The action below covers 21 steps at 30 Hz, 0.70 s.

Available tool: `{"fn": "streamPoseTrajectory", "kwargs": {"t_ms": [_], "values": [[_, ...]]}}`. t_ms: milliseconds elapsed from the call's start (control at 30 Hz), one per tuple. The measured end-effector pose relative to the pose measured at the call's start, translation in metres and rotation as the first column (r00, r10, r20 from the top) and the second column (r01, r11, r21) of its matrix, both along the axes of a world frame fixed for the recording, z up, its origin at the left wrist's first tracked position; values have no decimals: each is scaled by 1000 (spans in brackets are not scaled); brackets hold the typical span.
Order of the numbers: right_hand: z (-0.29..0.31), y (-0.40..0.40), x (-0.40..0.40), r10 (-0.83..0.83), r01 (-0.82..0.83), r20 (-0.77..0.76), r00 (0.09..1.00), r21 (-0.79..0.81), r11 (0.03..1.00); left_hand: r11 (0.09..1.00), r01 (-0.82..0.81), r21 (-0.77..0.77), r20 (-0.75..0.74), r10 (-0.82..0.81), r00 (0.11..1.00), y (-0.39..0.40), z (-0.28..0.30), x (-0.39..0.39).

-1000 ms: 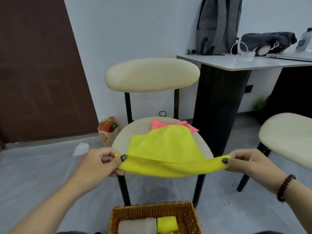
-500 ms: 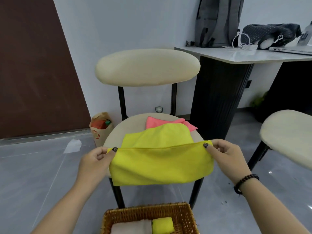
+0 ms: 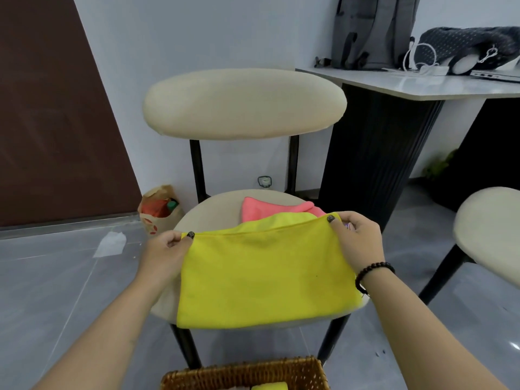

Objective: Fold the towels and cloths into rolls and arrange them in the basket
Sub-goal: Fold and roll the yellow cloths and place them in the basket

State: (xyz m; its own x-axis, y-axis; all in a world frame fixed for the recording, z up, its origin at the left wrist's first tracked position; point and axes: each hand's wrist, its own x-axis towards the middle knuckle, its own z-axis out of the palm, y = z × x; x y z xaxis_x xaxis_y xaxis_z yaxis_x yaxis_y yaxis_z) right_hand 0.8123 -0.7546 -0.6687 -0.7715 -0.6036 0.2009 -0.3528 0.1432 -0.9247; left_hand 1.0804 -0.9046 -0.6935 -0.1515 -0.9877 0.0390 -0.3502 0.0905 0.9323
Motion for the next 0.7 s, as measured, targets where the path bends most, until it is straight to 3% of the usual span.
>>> {"fn": "streamPoseTrajectory", "kwargs": {"t_ms": [367, 567, 700], "values": [[-18, -40, -35, 18, 2, -80, 997, 239, 971, 995, 89, 49, 235, -98, 967, -44, -22, -25], [-28, -53, -45, 71, -73, 17, 997, 296, 953, 958, 287, 19, 378, -272, 885, -57, -29, -43], [-27, -56, -44, 49, -88, 164, 985, 240, 967, 947, 321, 19, 398, -302, 866, -66, -33, -48]]}}
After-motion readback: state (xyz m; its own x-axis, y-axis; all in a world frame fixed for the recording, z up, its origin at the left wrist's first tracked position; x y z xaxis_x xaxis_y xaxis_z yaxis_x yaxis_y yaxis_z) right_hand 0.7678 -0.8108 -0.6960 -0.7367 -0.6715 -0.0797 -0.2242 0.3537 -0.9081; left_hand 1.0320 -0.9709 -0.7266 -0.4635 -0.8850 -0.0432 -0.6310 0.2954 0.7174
